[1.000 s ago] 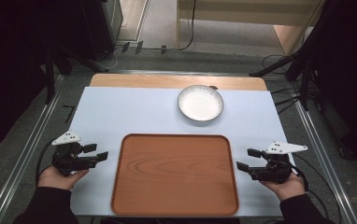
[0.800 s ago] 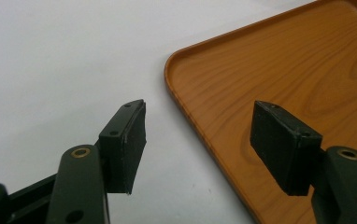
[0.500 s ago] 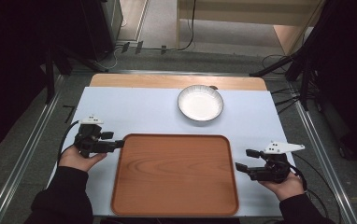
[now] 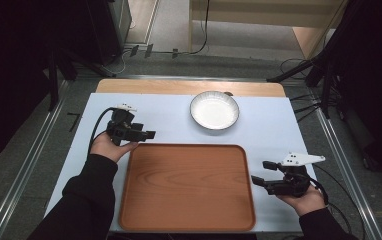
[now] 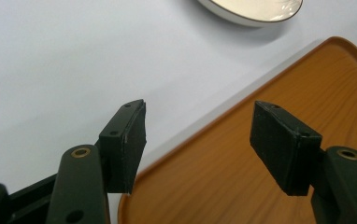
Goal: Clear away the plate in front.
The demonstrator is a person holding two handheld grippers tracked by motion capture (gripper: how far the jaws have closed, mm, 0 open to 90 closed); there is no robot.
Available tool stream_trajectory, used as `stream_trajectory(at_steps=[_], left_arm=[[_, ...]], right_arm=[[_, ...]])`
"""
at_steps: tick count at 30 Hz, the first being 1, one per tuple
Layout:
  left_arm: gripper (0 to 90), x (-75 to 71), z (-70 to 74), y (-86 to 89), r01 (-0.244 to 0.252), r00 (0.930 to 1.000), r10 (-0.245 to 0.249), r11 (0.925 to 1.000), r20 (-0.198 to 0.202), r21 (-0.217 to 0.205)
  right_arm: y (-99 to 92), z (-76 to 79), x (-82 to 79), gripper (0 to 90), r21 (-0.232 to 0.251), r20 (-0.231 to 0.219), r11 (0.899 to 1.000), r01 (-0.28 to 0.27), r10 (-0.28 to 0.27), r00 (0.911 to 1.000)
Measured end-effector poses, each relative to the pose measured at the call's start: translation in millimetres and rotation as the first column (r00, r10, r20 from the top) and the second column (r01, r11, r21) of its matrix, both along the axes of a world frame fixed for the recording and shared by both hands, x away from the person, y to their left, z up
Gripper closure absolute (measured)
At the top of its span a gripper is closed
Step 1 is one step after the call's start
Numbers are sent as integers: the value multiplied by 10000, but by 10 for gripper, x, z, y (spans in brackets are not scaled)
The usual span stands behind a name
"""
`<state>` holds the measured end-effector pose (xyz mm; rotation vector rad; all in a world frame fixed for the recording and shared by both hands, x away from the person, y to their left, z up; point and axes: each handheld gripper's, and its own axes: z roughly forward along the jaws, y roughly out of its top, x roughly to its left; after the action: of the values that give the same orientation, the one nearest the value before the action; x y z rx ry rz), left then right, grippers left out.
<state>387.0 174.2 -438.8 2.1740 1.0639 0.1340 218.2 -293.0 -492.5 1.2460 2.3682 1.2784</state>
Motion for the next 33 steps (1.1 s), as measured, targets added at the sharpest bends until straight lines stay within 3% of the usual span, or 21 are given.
stream_trajectory(at_steps=[8,12,14,16,21,25,29,33], left_arm=[[358,261,48,-246,63,9999,-64,9999,113,148],[356,373,68,-349,222,9997,-222,9998,25,-15],[363,424,72,-420,281,9996,-281,9995,15,157],[365,478,68,-500,268,9996,-268,9991,19,315],[363,614,42,-671,91,9999,-92,9997,65,218],[369,764,-42,-804,-108,9998,112,9997,-161,225],[387,891,-151,-919,-494,9981,489,9987,-386,-128],[397,990,-263,-1086,-756,9966,759,9971,-331,89]], right_arm=[[-6,-1,3,267,53,27,10000,24,-24,10000],[9,-8,5,267,26,-22,10000,-7,7,10000],[11,-16,6,267,38,-37,10000,-63,63,10000],[11,-23,11,267,45,-45,10000,-62,62,10000],[21,-18,10,267,65,-62,10000,-71,72,10000],[21,-21,14,267,72,-63,9999,-81,81,9999],[14,-24,15,267,96,-81,9999,-82,83,9999],[13,-21,13,268,112,-78,9999,-93,94,9999]])
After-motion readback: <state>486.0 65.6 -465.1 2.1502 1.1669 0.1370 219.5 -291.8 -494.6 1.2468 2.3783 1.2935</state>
